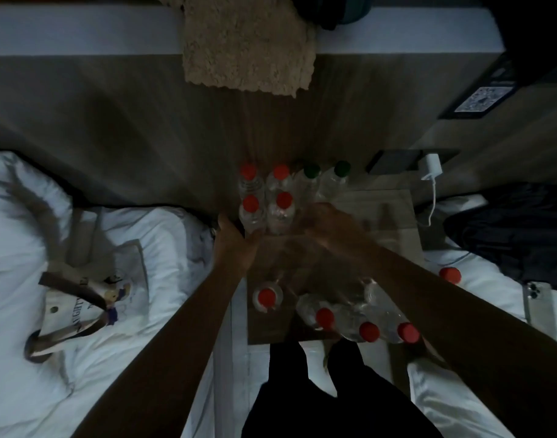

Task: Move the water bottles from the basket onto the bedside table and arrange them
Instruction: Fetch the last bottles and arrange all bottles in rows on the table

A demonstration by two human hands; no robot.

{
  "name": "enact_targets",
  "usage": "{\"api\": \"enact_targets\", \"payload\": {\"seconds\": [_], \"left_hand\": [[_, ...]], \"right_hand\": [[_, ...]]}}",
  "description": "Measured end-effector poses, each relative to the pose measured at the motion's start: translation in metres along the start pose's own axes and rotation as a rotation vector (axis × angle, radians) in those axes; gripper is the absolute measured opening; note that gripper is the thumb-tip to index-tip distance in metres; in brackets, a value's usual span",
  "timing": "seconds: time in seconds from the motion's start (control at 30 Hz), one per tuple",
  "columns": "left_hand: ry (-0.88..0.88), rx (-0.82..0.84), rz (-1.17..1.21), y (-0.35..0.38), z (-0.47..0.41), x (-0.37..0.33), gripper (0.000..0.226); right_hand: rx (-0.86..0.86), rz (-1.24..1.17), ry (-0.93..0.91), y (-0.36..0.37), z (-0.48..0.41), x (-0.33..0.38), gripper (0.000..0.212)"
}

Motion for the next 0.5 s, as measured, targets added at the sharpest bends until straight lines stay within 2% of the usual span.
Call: {"api": "enact_targets", "payload": {"seconds": [0.1,0.2,0.3,0.4,0.5], "left_hand": [[0.144,-0.033,-0.221,0.003,0.046,-0.027,0.065],[0.248,0.043,-0.362,0.03,0.08,-0.04,0.04],[0.326,0.087,-0.498,0.055,0.113,-0.043,0.052],[0.355,0.075,-0.496,0.076,0.144,-0.047,0.073],[0.37,0.11,-0.575,0.103,0.16,-0.049,0.062]], "right_hand": [[-0.02,0.126,0.02,-0.03,0.034,-0.031,0.042],[-0.052,0.154,0.07,-0.056,0.065,-0.069,0.051],[-0.054,0.29,0.095,-0.075,0.094,-0.1,0.046],[-0.086,0.36,0.092,-0.096,0.112,-0.129,0.051],[-0.078,0.307,0.091,-0.108,0.125,-0.153,0.049]]}}
Point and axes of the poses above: each hand's wrist, its own z-axis away from the middle knuckle, its own y-axis out of the palm, x = y × z, the point moved 10 cm from there along -z, towards the middle knuckle, and after that the axes turned 11 degrees about -z, right-handed, at the moved point
